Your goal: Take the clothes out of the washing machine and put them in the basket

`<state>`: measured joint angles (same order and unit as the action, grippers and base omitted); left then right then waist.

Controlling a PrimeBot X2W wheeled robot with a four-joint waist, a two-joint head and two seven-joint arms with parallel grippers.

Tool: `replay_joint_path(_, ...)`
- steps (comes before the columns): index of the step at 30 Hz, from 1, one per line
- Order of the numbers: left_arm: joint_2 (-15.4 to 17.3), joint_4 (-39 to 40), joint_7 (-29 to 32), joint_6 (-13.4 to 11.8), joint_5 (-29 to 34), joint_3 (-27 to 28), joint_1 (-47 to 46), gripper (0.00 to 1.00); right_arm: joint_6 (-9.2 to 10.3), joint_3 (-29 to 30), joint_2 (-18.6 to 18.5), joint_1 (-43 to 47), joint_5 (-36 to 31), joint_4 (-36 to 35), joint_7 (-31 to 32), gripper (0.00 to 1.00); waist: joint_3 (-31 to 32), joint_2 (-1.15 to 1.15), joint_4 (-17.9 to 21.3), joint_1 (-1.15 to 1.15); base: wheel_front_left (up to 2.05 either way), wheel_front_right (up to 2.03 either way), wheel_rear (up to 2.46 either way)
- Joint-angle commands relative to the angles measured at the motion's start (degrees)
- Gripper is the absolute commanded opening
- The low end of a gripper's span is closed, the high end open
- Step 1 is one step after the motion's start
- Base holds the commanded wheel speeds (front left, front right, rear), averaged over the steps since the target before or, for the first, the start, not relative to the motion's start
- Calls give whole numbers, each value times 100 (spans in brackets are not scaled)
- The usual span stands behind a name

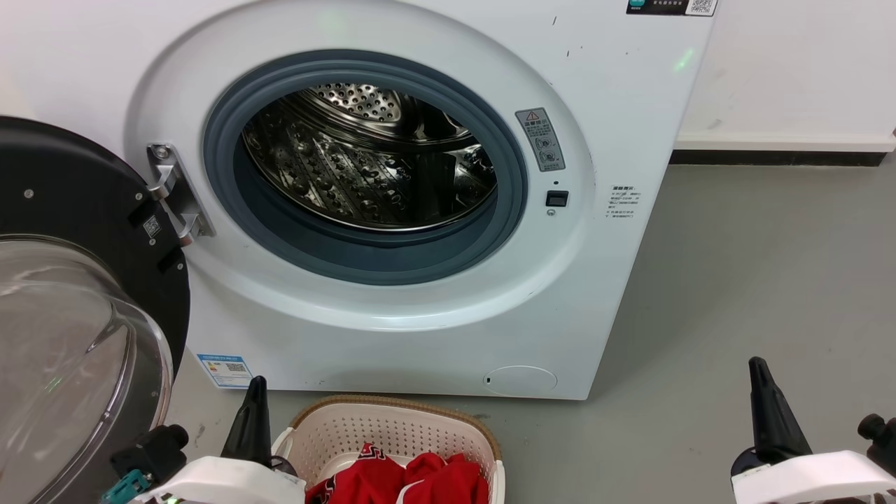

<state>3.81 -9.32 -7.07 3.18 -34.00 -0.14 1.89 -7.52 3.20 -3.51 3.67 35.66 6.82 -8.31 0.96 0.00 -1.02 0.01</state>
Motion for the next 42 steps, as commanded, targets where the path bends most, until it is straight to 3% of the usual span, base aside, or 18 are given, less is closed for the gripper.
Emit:
replay_joint_path(1, 12, 42, 49, 38, -251, 43, -160, 0, 1, 5, -51, -173, 265, -29, 46, 0, -2, 0, 2, 0, 0, 0, 0)
replay_joint_path(42, -43, -234, 757, 254, -3237, 385, -539, 0, 2, 75, -78, -631, 3251, 364, 737, 0, -50, 0, 45, 0, 0, 0, 0)
